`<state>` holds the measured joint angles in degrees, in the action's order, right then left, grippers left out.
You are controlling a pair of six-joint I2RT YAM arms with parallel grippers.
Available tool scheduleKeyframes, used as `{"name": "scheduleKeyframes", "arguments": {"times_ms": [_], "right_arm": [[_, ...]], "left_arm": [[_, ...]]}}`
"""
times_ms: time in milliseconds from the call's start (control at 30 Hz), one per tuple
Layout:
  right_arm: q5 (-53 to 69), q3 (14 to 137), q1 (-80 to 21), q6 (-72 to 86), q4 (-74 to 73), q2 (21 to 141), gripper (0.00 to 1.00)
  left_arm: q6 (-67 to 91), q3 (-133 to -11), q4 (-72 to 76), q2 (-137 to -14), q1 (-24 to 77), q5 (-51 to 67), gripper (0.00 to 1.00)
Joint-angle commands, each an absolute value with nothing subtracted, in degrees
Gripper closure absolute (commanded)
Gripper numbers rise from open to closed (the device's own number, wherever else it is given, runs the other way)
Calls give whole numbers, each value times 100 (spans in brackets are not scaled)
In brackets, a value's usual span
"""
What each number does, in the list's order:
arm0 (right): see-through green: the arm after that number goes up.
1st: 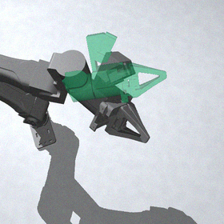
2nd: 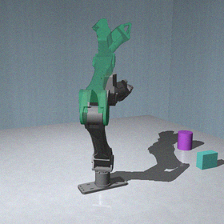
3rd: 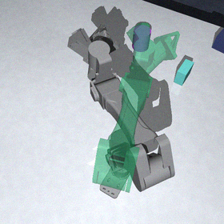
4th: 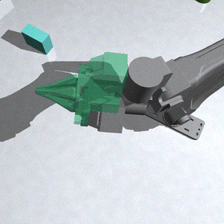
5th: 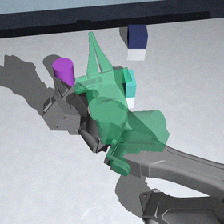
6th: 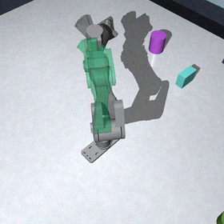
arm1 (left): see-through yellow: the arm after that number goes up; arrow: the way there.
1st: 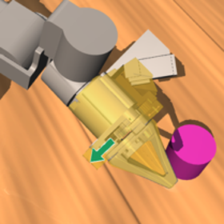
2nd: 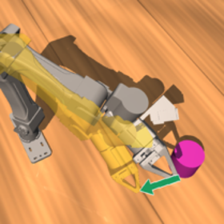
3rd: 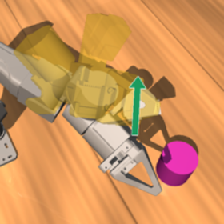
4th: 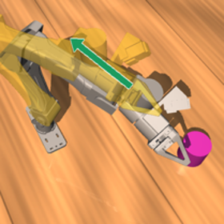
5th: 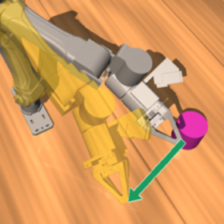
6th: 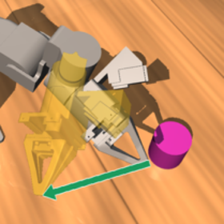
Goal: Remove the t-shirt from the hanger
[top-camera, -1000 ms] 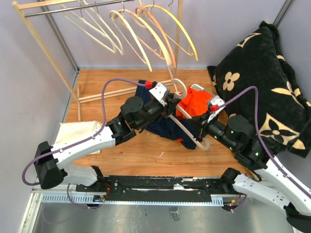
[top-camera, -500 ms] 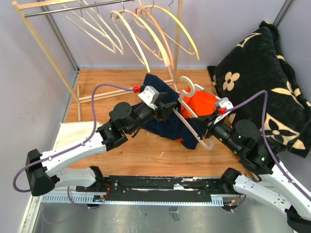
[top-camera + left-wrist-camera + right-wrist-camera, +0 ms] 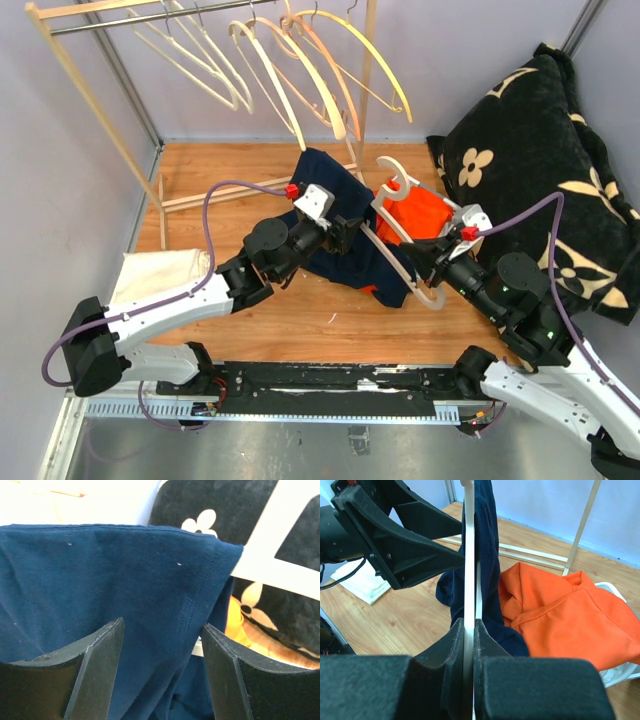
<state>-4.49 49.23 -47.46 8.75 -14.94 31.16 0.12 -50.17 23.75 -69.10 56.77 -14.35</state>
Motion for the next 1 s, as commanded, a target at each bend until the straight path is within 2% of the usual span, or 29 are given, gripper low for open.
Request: {"name": "scheduleKeyframes", "arguments": {"times_ms": [0,300,367,500,567,700,967], "right_arm": [[-390,4957,-4864,834,-1267,2958,99],[-245,4966,-4862,878,-1292,2923,99],[-229,4974,-4864,879,-1288,2919,99],[-229,4975,-4865,885,-1306,2877,99],[-229,4975,-4861,887,-1325,2851,99],[-241,4962,-4860,863,-1456,2731,99],[-204,4852,-4861,781,-1812,2060,99]], "left_arm": [[53,-5109,2970,-7016,5706,-1859,32],[245,-5315,3138,-7281,5704,-1666,37],[243,-5349,3160,-7301,5709,-1647,47],[259,-5429,3112,-7294,5706,-1669,85],[259,-5440,3100,-7253,5707,-1727,98],[266,-5526,2978,-7140,5710,-2071,99],[29,-6152,2197,-7117,5700,-3534,100]]}}
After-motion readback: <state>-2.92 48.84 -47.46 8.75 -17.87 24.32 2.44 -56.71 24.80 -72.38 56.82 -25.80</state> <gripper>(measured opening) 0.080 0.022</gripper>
